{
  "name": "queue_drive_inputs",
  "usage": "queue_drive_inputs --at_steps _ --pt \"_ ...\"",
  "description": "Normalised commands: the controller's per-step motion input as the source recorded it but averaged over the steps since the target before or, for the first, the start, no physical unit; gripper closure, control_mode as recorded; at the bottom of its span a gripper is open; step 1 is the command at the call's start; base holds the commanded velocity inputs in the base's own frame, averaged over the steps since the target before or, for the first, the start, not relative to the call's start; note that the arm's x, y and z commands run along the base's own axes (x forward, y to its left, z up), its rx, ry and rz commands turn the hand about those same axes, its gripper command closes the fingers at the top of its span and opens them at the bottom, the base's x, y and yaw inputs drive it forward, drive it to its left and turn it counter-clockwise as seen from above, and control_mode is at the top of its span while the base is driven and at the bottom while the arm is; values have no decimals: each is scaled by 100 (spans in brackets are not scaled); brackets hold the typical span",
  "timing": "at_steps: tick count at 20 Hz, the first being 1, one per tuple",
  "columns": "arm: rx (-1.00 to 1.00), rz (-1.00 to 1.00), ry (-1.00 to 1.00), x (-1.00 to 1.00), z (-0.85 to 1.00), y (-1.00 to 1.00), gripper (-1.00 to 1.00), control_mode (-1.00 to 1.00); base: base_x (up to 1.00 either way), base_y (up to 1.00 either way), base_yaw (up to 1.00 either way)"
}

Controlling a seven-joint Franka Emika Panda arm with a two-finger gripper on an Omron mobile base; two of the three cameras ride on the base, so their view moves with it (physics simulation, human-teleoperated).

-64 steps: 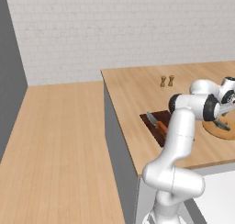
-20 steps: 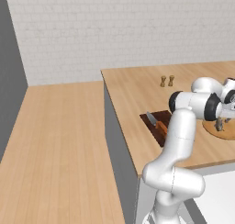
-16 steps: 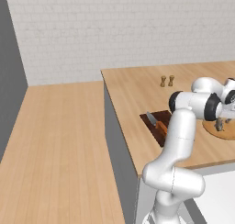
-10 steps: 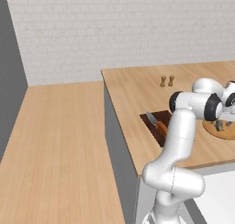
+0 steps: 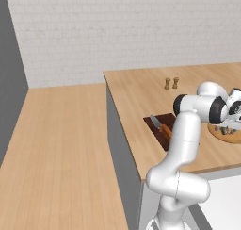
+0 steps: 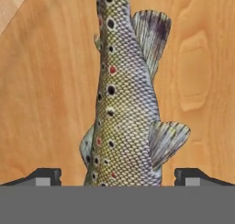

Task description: Pick up the knife from the drawer and place it on the cutting board. Then place the meat from the plate to the cutting board.

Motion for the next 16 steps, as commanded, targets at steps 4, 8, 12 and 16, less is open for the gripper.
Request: queue_drive_inputs --at_steps 4,8,12,16 --pt "0 0 0 0 0 0 100 -100 0 0 0" --pt "0 0 0 -2 1 1 100 -100 0 0 0" --pt "0 8 0 -11 51 17 100 -100 0 0 0" --pt "0 12 -8 -19 66 49 100 -100 0 0 0"
